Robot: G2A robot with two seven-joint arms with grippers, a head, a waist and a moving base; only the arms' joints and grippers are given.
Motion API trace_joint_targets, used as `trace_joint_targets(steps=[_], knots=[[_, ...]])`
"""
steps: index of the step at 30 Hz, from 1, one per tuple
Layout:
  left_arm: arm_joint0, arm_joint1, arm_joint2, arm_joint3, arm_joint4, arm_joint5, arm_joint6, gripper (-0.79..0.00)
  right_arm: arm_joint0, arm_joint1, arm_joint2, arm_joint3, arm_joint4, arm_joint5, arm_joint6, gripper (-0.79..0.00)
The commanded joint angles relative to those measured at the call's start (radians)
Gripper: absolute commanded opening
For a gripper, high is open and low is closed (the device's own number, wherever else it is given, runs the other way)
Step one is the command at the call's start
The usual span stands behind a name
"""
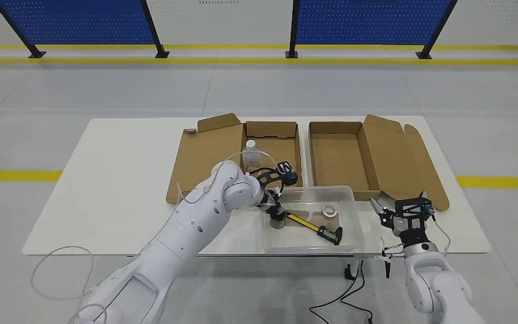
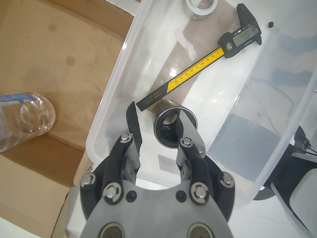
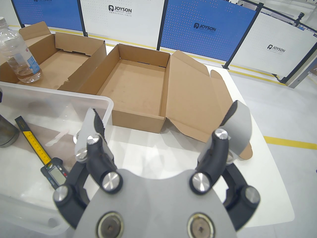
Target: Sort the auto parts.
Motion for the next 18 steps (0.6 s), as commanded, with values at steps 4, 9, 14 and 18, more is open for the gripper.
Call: trace_joint_targets(steps=[4,9,14,18], knots=[[-0.009,-0.004,0.021,0.001,-0.004,-0.001,-0.035,-0.477,0.0,0.0,0.0,0.0,0.0,0.0,0.0,0.0],[-0.017,-0.008,0.036,-0.009,-0.015,0.009,-0.057,-0.474,0.0,0.0,0.0,0.0,0.0,0.0,0.0,0.0],[-0.03,-0.01,0.047,0.002,-0.016,0.012,-0.085,-0.483,0.0,0.0,0.0,0.0,0.0,0.0,0.0,0.0],[-0.044,-0.012,0.056,0.018,-0.022,0.01,-0.112,-0.499,0.0,0.0,0.0,0.0,0.0,0.0,0.0,0.0]])
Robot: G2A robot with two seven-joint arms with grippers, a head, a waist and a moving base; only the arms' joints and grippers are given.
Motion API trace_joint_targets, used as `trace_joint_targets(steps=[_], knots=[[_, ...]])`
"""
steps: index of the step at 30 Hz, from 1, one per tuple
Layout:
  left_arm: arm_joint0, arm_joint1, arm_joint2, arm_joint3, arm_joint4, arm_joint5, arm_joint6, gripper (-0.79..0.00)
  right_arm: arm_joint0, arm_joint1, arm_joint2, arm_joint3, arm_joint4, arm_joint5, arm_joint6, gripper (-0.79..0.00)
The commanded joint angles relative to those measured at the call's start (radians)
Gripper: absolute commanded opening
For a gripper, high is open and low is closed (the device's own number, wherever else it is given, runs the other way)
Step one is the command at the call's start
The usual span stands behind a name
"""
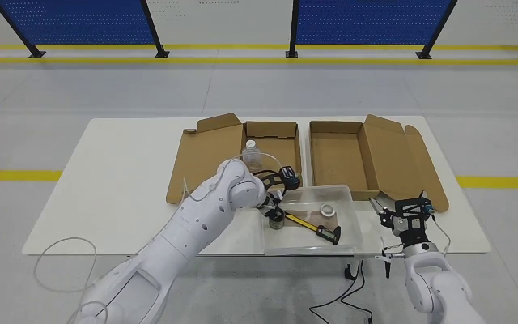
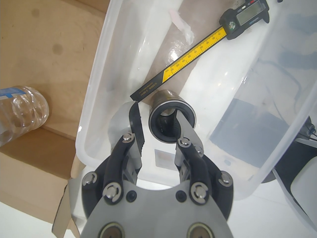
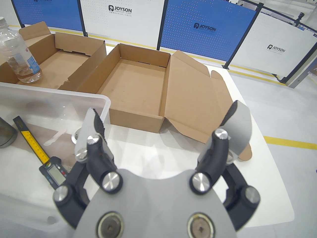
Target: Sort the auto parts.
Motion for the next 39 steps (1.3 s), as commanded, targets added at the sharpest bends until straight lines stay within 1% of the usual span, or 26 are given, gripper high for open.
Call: trace_joint_targets(steps=[1,4,10,20,23,24,25,29,32,33,34,39], knots=[[-0.007,-0.001,0.005,0.006,-0.001,-0.001,-0.004,-0.499,0.0,0.0,0.0,0.0,0.0,0.0,0.0,0.0],[-0.017,-0.003,0.014,0.016,0.008,-0.008,-0.013,-0.493,0.0,0.0,0.0,0.0,0.0,0.0,0.0,0.0],[-0.032,-0.012,0.033,0.045,-0.01,-0.013,-0.011,-0.505,0.0,0.0,0.0,0.0,0.0,0.0,0.0,0.0],[-0.066,-0.032,0.068,0.112,-0.057,-0.038,-0.021,-0.576,0.0,0.0,0.0,0.0,0.0,0.0,0.0,0.0],[-0.074,-0.039,0.08,0.133,-0.074,-0.046,-0.021,-0.573,0.0,0.0,0.0,0.0,0.0,0.0,0.0,0.0],[-0.075,-0.041,0.083,0.138,-0.076,-0.047,-0.02,-0.576,0.0,0.0,0.0,0.0,0.0,0.0,0.0,0.0],[-0.077,-0.043,0.086,0.146,-0.081,-0.049,-0.019,-0.597,0.0,0.0,0.0,0.0,0.0,0.0,0.0,0.0],[-0.088,-0.05,0.098,0.178,-0.088,-0.056,-0.008,-0.603,0.0,0.0,0.0,0.0,0.0,0.0,0.0,0.0],[-0.093,-0.055,0.105,0.194,-0.092,-0.06,-0.001,-0.637,0.0,0.0,0.0,0.0,0.0,0.0,0.0,0.0],[-0.095,-0.056,0.107,0.2,-0.094,-0.062,0.003,-0.686,0.0,0.0,0.0,0.0,0.0,0.0,0.0,0.0],[-0.096,-0.058,0.109,0.206,-0.094,-0.062,0.008,-0.785,0.0,0.0,0.0,0.0,0.0,0.0,0.0,0.0],[-0.1,-0.062,0.117,0.221,-0.09,-0.066,0.029,-0.785,0.0,0.0,0.0,0.0,0.0,0.0,0.0,0.0]])
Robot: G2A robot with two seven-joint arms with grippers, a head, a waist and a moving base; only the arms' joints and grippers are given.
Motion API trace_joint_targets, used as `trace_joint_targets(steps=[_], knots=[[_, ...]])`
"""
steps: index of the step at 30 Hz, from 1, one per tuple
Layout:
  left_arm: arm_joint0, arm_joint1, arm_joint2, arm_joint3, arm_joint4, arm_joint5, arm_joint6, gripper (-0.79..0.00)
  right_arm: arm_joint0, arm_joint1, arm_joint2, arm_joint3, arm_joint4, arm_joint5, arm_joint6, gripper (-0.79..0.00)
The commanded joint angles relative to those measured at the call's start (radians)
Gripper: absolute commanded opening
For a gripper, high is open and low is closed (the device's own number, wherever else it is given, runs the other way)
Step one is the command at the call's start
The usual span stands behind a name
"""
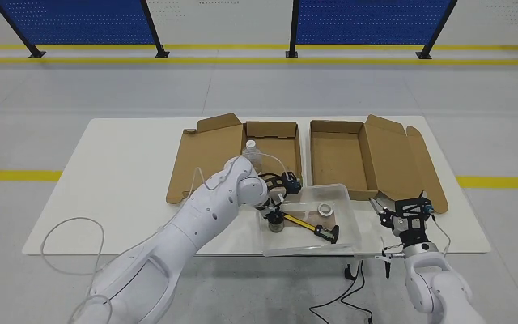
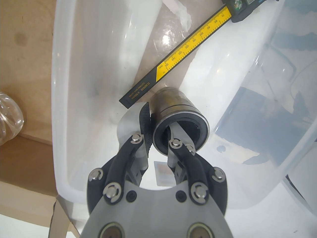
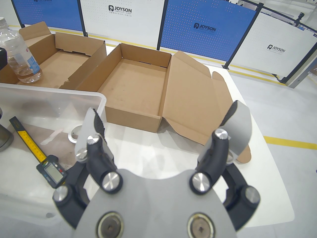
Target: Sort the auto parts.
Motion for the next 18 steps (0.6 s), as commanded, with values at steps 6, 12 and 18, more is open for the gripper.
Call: trace_joint_targets(steps=[6,12,18], knots=[[0.004,0.008,-0.014,-0.043,0.007,0.001,0.028,-0.785,0.0,0.0,0.0,0.0,0.0,0.0,0.0,0.0],[0.036,0.037,-0.058,-0.156,0.014,0.01,0.019,-0.785,0.0,0.0,0.0,0.0,0.0,0.0,0.0,0.0],[0.115,0.087,-0.157,-0.357,0.018,0.034,0.007,-0.785,0.0,0.0,0.0,0.0,0.0,0.0,0.0,0.0]])
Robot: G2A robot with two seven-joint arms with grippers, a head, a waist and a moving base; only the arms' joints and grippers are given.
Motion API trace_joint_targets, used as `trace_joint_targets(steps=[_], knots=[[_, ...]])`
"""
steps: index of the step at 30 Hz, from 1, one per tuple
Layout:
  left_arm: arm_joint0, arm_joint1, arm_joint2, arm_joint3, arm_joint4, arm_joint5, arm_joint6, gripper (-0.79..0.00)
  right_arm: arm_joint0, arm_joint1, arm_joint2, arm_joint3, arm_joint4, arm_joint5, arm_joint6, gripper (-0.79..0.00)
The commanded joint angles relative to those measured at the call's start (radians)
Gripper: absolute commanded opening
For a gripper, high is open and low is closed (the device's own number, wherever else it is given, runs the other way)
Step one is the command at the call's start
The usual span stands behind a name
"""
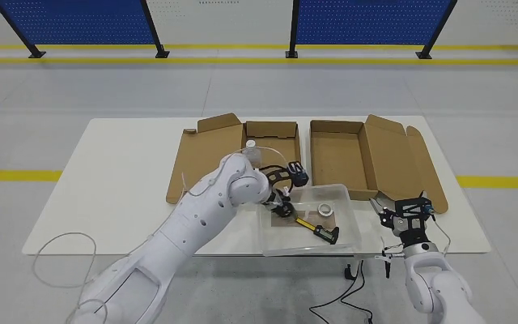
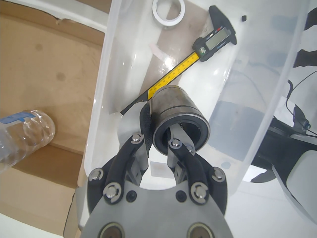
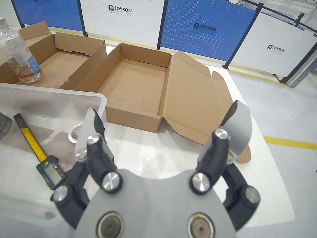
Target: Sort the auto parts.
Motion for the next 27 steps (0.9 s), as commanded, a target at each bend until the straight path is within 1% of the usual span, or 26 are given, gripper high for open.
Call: trace_joint_targets(steps=[1,2,9,14,17,20,27], knots=[[0.043,0.022,-0.048,-0.099,-0.004,0.003,-0.006,-0.785,0.0,0.0,0.0,0.0,0.0,0.0,0.0,0.0],[0.057,0.028,-0.061,-0.128,-0.004,0.004,-0.011,-0.785,0.0,0.0,0.0,0.0,0.0,0.0,0.0,0.0],[0.213,0.086,-0.203,-0.409,-0.028,0.024,-0.046,-0.785,0.0,0.0,0.0,0.0,0.0,0.0,0.0,0.0],[0.297,0.111,-0.261,-0.547,-0.031,0.04,-0.062,-0.785,0.0,0.0,0.0,0.0,0.0,0.0,0.0,0.0],[0.327,0.121,-0.28,-0.594,-0.026,0.049,-0.062,-0.785,0.0,0.0,0.0,0.0,0.0,0.0,0.0,0.0],[0.347,0.129,-0.29,-0.623,-0.021,0.057,-0.057,-0.785,0.0,0.0,0.0,0.0,0.0,0.0,0.0,0.0],[0.356,0.139,-0.296,-0.636,-0.007,0.064,-0.044,-0.785,0.0,0.0,0.0,0.0,0.0,0.0,0.0,0.0]])
